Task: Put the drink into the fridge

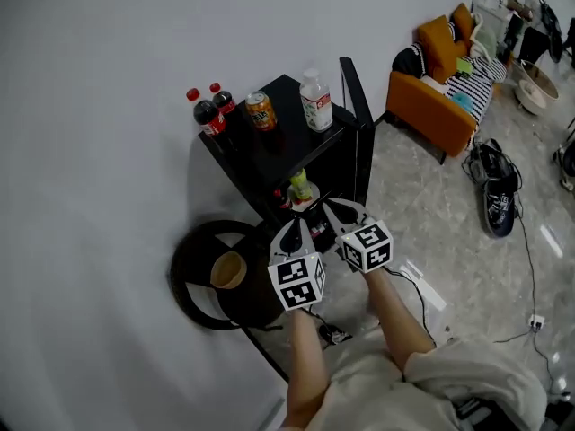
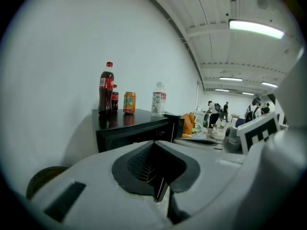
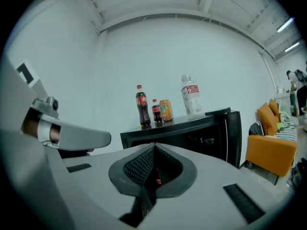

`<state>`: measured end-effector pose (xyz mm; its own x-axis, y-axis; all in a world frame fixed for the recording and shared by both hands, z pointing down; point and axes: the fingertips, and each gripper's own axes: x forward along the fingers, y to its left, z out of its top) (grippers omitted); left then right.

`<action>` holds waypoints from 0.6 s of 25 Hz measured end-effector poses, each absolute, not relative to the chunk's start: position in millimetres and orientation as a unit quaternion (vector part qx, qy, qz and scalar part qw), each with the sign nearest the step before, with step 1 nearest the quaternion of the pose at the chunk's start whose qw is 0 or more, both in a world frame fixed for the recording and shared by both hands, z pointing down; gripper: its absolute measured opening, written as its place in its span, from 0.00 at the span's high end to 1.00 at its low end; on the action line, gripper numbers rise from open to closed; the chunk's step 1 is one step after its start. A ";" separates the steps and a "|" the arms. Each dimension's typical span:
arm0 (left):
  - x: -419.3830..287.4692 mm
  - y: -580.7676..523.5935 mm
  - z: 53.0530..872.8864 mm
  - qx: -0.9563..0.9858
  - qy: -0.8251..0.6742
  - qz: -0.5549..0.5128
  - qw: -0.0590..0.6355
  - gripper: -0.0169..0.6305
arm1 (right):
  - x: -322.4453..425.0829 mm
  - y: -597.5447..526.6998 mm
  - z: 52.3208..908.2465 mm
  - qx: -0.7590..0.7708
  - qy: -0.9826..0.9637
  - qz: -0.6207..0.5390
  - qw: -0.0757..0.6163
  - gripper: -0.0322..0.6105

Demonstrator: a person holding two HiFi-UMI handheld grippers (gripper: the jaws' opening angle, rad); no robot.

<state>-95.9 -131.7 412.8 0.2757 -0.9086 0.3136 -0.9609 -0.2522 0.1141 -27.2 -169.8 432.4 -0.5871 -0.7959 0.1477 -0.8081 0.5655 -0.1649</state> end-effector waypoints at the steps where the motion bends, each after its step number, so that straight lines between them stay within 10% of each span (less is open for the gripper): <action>1: -96.0 -130.0 413.9 0.787 -0.593 0.093 0.141 0.96 | -26.2 -166.5 431.5 0.453 -0.884 0.113 0.023 0.94; 15: -94.7 -158.0 363.5 0.812 -0.569 0.057 0.118 0.96 | 5.8 -204.6 373.2 0.492 -0.867 0.077 0.015 0.94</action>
<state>-94.7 -158.0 363.5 0.3469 -0.9100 0.2269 -0.9370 -0.3256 0.1266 5.8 -204.6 373.2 -0.5152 -0.8511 0.1007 -0.8556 0.5039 -0.1186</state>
